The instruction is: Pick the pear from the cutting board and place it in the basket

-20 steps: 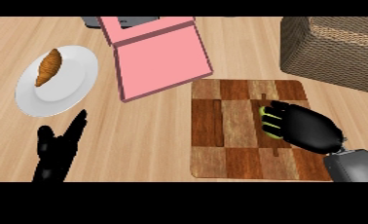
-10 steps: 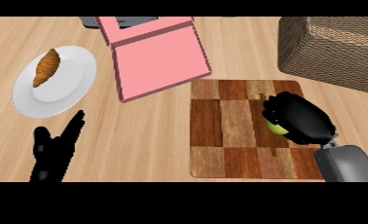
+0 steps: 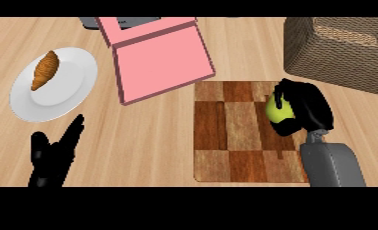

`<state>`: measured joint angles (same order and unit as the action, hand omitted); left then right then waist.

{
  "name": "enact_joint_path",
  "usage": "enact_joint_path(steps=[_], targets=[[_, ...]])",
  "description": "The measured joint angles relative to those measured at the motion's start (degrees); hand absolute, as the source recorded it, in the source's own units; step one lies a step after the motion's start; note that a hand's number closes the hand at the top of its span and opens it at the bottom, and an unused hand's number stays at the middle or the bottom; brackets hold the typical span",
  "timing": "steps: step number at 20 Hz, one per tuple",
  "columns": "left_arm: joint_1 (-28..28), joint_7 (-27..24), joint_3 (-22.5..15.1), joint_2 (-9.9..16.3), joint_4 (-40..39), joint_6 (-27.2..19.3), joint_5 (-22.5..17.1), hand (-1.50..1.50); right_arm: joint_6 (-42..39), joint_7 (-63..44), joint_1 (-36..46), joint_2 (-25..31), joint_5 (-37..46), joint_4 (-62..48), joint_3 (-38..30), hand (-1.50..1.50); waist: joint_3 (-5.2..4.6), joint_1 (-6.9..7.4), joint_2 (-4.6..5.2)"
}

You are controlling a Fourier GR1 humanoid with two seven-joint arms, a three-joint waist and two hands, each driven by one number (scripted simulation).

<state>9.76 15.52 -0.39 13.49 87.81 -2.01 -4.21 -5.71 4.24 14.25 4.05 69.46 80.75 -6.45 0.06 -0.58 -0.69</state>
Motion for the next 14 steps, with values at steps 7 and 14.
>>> enact_joint_path(steps=[7, 14], targets=[[-0.82, 0.64, -0.17, -0.05, -0.71, 0.55, 0.1, 0.0, 6.68, -21.7, 12.62, -3.29, -16.75, 8.1, -2.1, 1.5, 0.41, 1.05, -0.1], [-0.8, -0.88, -0.09, -0.34, -1.39, 0.75, 0.89, 0.0, 3.95, -42.22, 28.74, -1.21, -15.0, 13.72, -6.45, 1.5, 0.54, 0.74, -0.01]])
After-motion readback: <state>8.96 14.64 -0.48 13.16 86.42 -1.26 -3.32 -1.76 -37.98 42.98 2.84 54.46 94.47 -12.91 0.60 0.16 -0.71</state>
